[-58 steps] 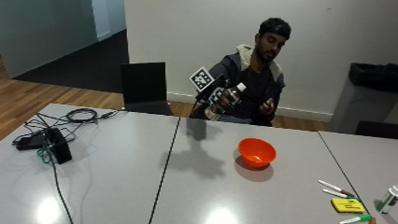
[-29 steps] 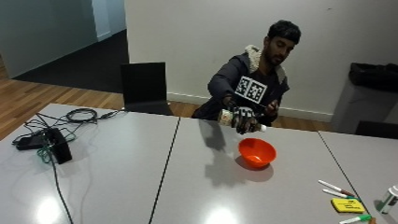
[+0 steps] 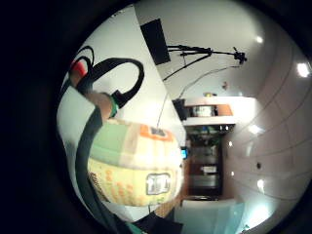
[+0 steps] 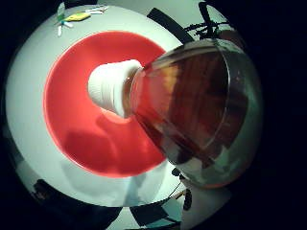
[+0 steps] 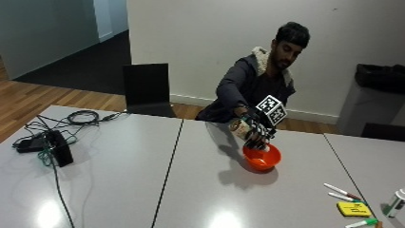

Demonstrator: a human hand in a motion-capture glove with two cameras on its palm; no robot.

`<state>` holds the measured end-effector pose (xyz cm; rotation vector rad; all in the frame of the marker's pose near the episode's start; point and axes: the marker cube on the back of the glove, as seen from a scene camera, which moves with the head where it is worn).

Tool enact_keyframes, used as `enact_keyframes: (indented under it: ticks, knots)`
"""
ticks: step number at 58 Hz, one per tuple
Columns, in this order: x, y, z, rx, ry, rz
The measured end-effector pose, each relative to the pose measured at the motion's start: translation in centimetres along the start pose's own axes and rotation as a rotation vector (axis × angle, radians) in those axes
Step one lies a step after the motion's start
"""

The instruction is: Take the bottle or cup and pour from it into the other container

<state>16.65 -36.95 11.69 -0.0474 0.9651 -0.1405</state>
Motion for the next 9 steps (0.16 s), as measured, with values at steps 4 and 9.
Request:
enact_keyframes:
  ticks: [4,9]
  knots:
    - [-0.22,0.29,-0.11,-0.003,0.006,0.003]
    - [-0.29,0.65,-0.32,-0.005,0.003,0.008]
